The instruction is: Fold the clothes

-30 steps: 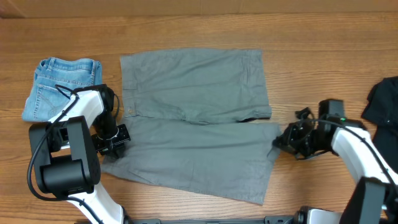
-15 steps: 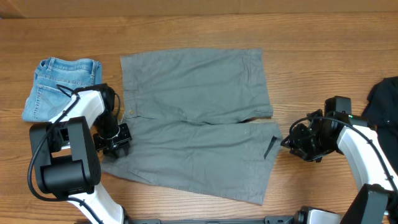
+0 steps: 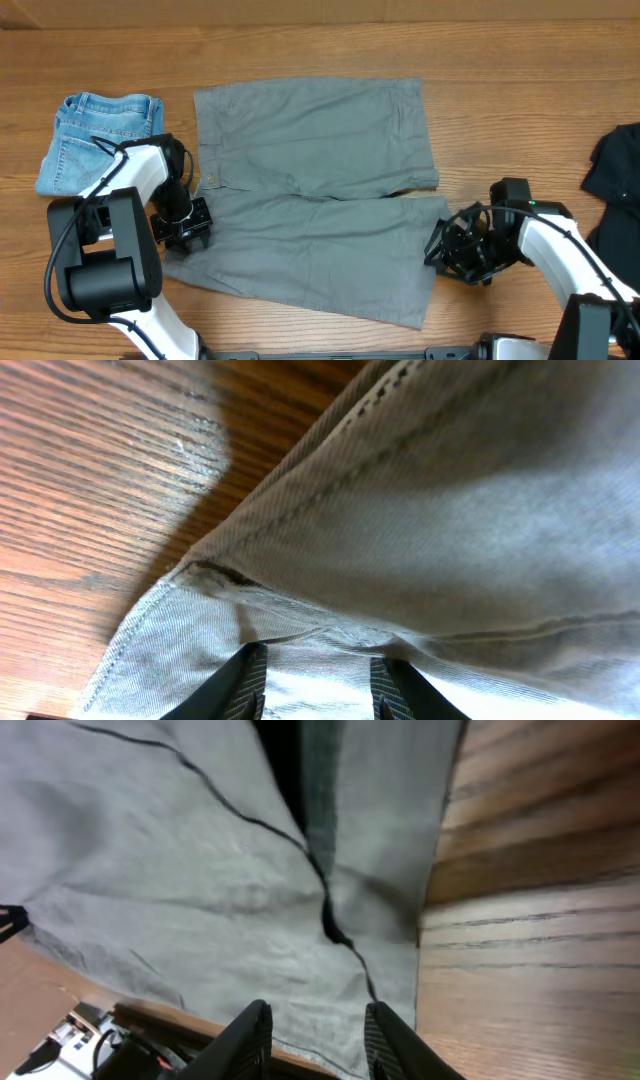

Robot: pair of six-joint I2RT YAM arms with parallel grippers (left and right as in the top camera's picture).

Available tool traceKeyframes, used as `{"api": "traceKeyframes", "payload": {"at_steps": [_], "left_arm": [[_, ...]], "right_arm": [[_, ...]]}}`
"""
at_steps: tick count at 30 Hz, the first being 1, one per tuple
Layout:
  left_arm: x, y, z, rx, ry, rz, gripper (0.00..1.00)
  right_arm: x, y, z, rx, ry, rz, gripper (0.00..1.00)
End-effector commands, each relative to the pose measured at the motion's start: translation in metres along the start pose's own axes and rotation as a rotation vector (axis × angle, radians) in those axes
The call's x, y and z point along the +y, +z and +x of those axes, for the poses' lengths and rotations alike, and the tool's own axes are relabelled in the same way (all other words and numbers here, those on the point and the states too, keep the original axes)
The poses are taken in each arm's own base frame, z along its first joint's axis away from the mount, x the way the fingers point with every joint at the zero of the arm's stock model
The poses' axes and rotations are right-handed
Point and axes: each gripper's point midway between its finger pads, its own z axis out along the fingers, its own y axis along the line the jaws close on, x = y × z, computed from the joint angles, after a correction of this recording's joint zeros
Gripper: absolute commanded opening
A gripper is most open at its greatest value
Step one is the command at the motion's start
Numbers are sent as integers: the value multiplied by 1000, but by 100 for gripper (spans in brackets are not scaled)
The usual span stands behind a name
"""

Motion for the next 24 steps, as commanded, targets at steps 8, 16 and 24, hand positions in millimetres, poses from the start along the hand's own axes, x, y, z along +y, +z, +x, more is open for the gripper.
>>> {"api": "traceKeyframes", "payload": {"at_steps": [8,16,24], "left_arm": [[7,5,-20,-63,10,-43,40],[7,5,-20,-63,9,-43,40],[7,5,-19,-58,10,-45,40]], "right_arm": [[4,19,-3,-42,-32,-97,33],[7,19,-7,-56,-50,-113,9],[13,7,-10,-53,-36,-105,4]]}}
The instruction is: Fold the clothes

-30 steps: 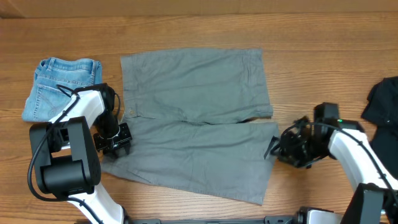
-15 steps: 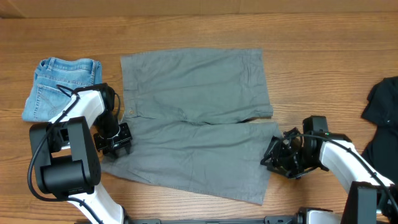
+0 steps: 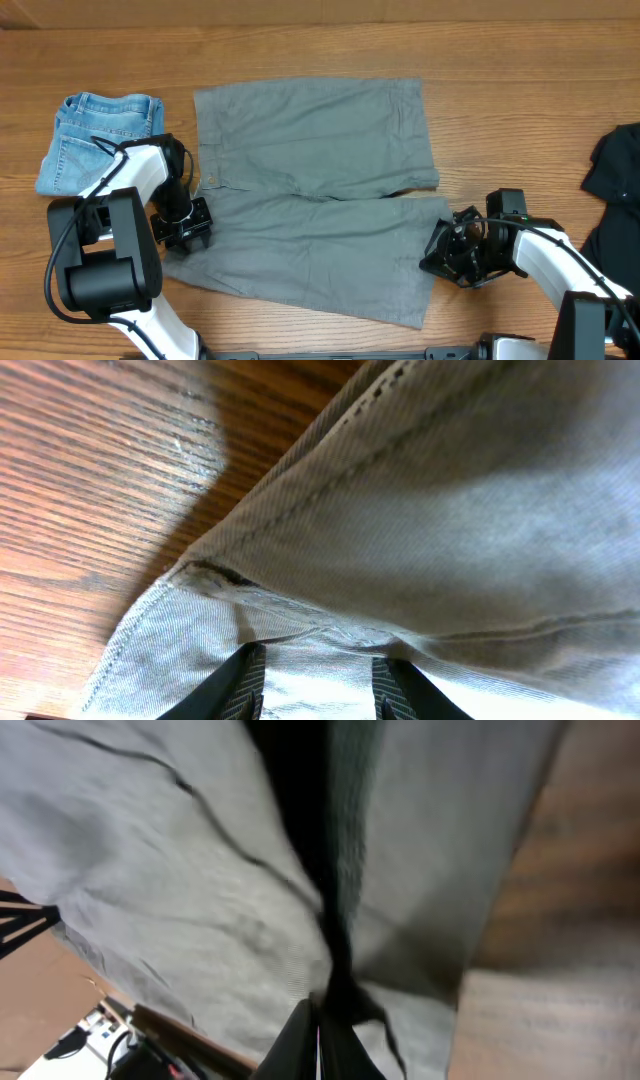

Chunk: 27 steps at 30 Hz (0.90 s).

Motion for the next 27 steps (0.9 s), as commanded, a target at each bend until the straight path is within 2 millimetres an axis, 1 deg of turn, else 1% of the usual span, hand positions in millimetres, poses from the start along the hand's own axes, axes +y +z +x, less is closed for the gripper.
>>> {"api": "traceKeyframes", "payload": {"at_steps": [1,4,6,7,9,12,13,14,15,17,18,21,23,24,25,27], "left_arm": [[7,5,-19,-58,10,-46,40],[8,5,-18,-56,10,-47,40],[8,5,-18,-56,10,-47,40],[8,5,-18,-57,10,-47,40],[8,5,-19,-57,10,-47,40],[7,5,-19,-58,10,-46,40],[8,5,-18,-56,10,-47,40],[8,5,-18,-56,10,-47,40],[8,5,-18,-56,10,-47,40],[8,5,-18,-56,10,-47,40],[8,5,-18,-56,10,-47,40],[2,5,-17,-47,18,-14,38],[-7,4,-15,-37,54,35,35],[-10,3,-15,-34,68,54,33],[-14,1,-14,-29,82,75,31],[-21,-4,-12,-19,109,115,30]], "right_arm": [[7,-16,-13,-45,21,37,4],[-7,-40,-26,-127,113,205,4],[-16,-61,-37,-208,188,316,4],[-18,-69,-42,-245,207,346,4],[-13,-76,-52,-288,195,344,4],[-12,-75,-53,-288,209,338,5],[-13,-75,-50,-280,217,342,11],[-14,-74,-47,-267,226,348,21],[-16,-74,-44,-255,232,355,27],[-17,-74,-41,-247,236,362,34],[-16,-74,-43,-253,234,360,35],[-11,-75,-56,-302,212,335,33],[-6,-75,-70,-351,196,305,22],[-5,-75,-75,-370,201,297,17],[-4,-74,-80,-384,204,287,15],[-4,-72,-88,-397,201,280,13]]}}
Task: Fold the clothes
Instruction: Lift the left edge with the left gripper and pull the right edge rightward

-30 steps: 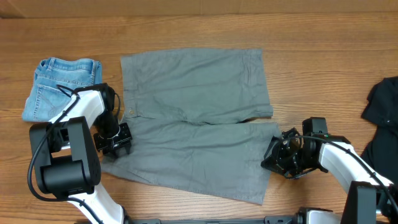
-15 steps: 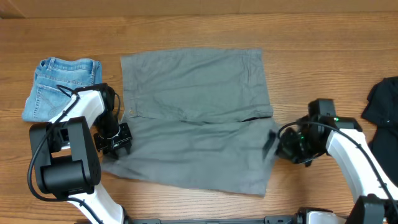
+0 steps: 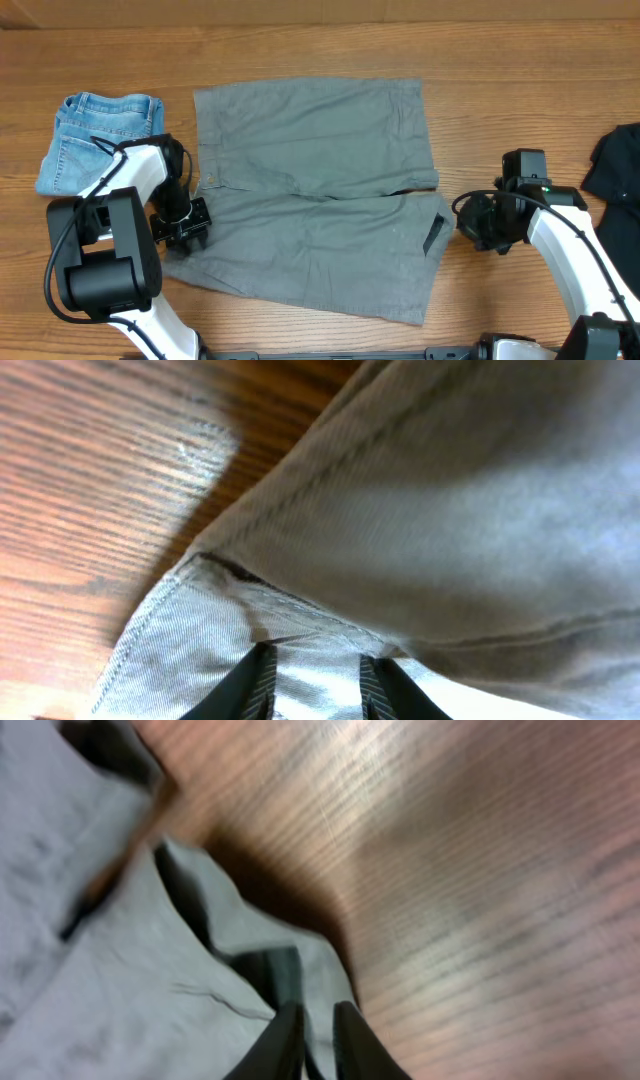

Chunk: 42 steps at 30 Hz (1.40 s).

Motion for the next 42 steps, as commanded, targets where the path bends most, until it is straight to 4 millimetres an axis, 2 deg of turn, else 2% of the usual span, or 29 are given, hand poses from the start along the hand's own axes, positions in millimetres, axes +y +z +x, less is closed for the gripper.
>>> {"api": "traceKeyframes", "payload": {"at_steps": [1,5,11,16,18,22,25,27,33,36,39,42], "left_arm": [[-22,-7,-13,-27,94,121,29],[-33,-31,-16,-65,127,182,30],[-49,-75,-17,-145,165,279,31],[-68,-114,-11,-230,240,405,33],[-68,-126,-8,-271,248,414,35],[-67,-142,-3,-328,266,420,38],[-66,-149,1,-354,285,421,38],[-66,-151,3,-363,295,420,38],[-65,-151,5,-359,307,417,39],[-65,-151,5,-361,307,417,39],[-65,-151,4,-363,307,417,40],[-64,-151,4,-363,307,414,40]], "right_arm": [[1,8,-8,-10,29,0,12],[24,23,-6,62,-30,-121,10],[23,51,-2,147,4,-126,6],[51,63,20,323,17,-310,4],[68,59,30,380,-31,-413,4],[72,54,27,367,-56,-449,4],[74,48,12,303,-66,-468,4],[75,37,0,252,-79,-491,10],[70,-14,-45,43,-72,-544,20],[66,-32,-52,-13,-67,-562,24],[63,-36,-50,-16,-56,-552,27],[50,-26,-45,3,-26,-464,28]]}}
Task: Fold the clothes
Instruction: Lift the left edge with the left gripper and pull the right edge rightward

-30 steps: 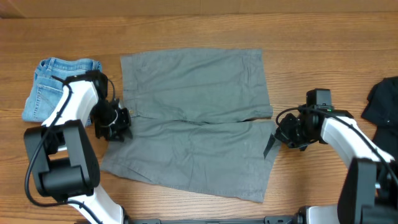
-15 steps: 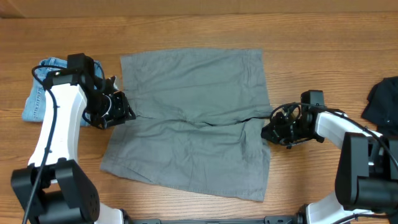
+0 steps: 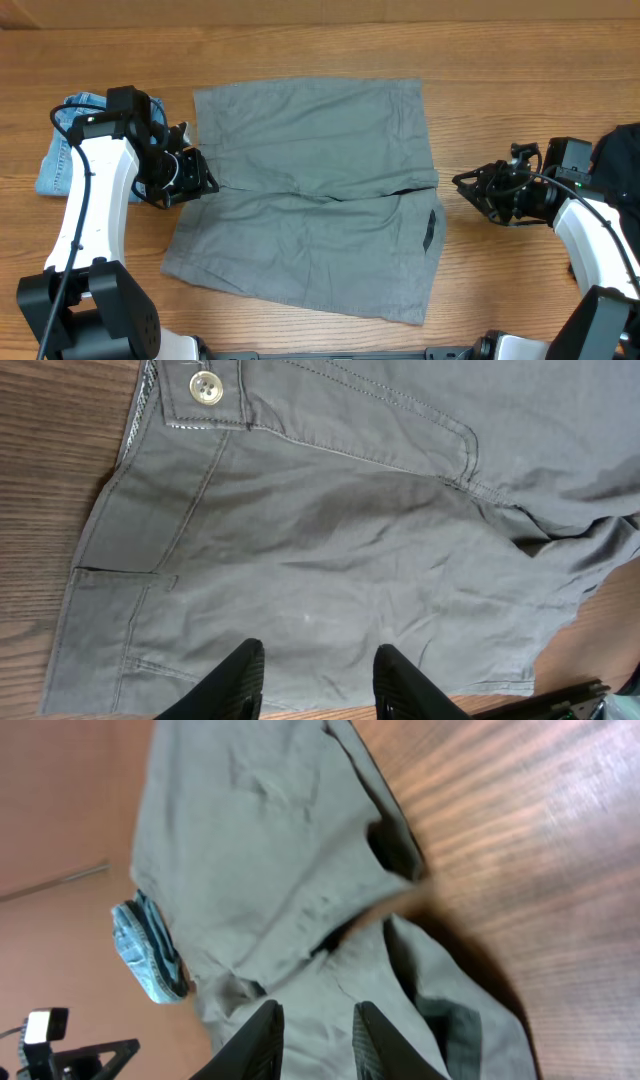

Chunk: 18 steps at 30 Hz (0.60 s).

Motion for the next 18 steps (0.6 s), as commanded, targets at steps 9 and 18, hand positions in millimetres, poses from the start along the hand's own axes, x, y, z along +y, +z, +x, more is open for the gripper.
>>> {"api": "traceKeyframes", "payload": {"at_steps": [9,18], "left_arm": [[-8,-11,-4,-38,44,16,41],[-7,-10,-3,-34,43,15,44]], "right_arm": [[-49,32,22,50,25,290,30],[-19,80,42,214,9,85,4]]}}
